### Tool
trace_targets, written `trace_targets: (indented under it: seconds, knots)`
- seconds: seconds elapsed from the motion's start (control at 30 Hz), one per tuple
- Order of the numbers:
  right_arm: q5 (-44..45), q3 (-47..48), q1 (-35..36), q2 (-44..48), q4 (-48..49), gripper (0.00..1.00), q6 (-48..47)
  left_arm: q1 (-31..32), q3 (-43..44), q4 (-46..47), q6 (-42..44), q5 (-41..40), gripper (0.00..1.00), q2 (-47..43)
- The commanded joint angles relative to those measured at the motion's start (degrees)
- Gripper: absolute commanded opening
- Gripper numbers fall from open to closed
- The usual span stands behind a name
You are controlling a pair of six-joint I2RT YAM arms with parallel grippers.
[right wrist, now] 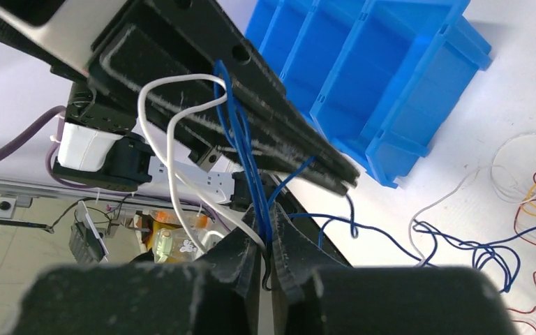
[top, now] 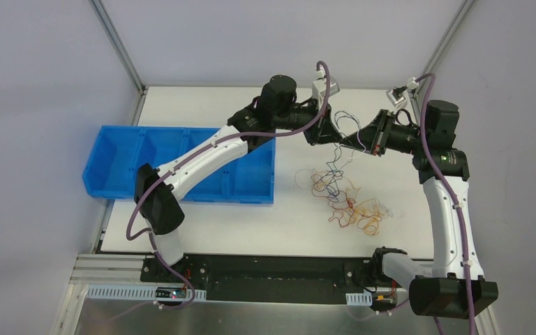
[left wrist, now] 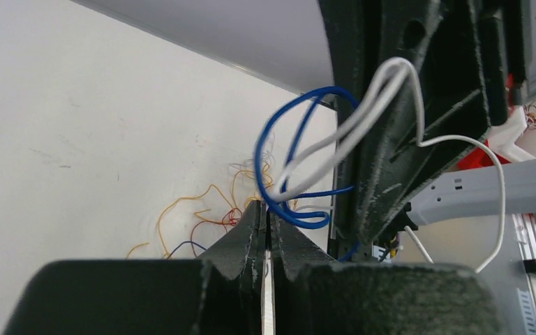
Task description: Untangle the cables
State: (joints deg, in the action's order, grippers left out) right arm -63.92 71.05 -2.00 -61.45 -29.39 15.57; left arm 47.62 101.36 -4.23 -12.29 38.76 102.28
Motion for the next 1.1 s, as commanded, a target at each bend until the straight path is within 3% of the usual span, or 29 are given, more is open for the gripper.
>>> trace_targets:
  seconds: [0.0,0.23,0.3,0.4,0.77,1.07]
  knots:
    - [-2.7,0.9,0.3,2.2,1.3,0.09,2.9,-3.1,2.4,1.4,-6.9,-6.1,0.00,1.0]
    - [-3.1,2.5,-0.1,2.5,-3.1,0.09,1.3,-8.9,-1.2,2.2,-12.8,-9.7,0.00,0.6]
    - [-3.0,3.4,-0.4,2.6,-3.1,0.01,1.6,-9.9,-2.8,2.4,-13.5,-10.0,0.00,0.6]
    - [-3.1,4.3,-2.6,2.5,-3.1,0.00,2.1,-11.2,-4.4,2.3,-12.9,-10.0,0.00,0.2]
    - [-15.5,9.6,-29.1,-2.5,-4.7,0.00,1.7,-22.6,-9.7,-1.0,-11.3,-11.8,0.00,0.6]
    - [-18.8,14.5,-38.0,-5.7,-4.3,0.00,2.4,-26.7,-8.7,-1.4,-9.8,-11.7,0.00,3.7]
